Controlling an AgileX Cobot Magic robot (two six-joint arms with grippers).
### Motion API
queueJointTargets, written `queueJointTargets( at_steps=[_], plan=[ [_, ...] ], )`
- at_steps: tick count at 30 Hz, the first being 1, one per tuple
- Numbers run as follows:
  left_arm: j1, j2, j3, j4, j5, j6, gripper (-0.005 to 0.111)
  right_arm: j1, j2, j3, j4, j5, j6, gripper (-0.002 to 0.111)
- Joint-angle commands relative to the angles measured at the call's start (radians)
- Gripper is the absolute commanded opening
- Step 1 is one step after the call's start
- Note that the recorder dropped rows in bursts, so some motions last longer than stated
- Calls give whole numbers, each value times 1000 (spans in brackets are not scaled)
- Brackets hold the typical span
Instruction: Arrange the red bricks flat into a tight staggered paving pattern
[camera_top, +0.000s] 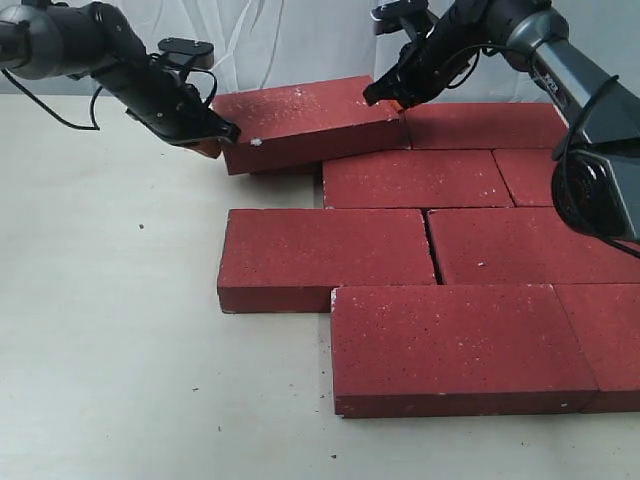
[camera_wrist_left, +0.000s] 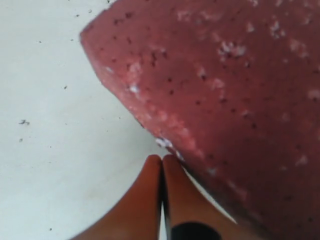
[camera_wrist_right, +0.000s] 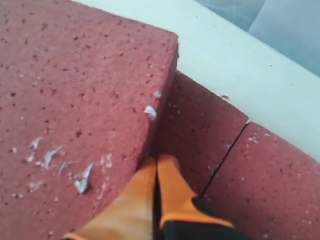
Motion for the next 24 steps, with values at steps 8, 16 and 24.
queueJointTargets(
  at_steps=[8, 16, 24],
  plan=[
    [0, -200, -2, 115, 120, -60, 0, 138, -141, -4, 32, 78, 1, -1],
    [24, -299, 160, 140, 90, -66, 0, 233, -173, -4, 24, 78, 101, -1],
    [93, -432, 343, 149, -4, -85, 0, 359, -175, -4, 13, 78, 131, -1]
  ],
)
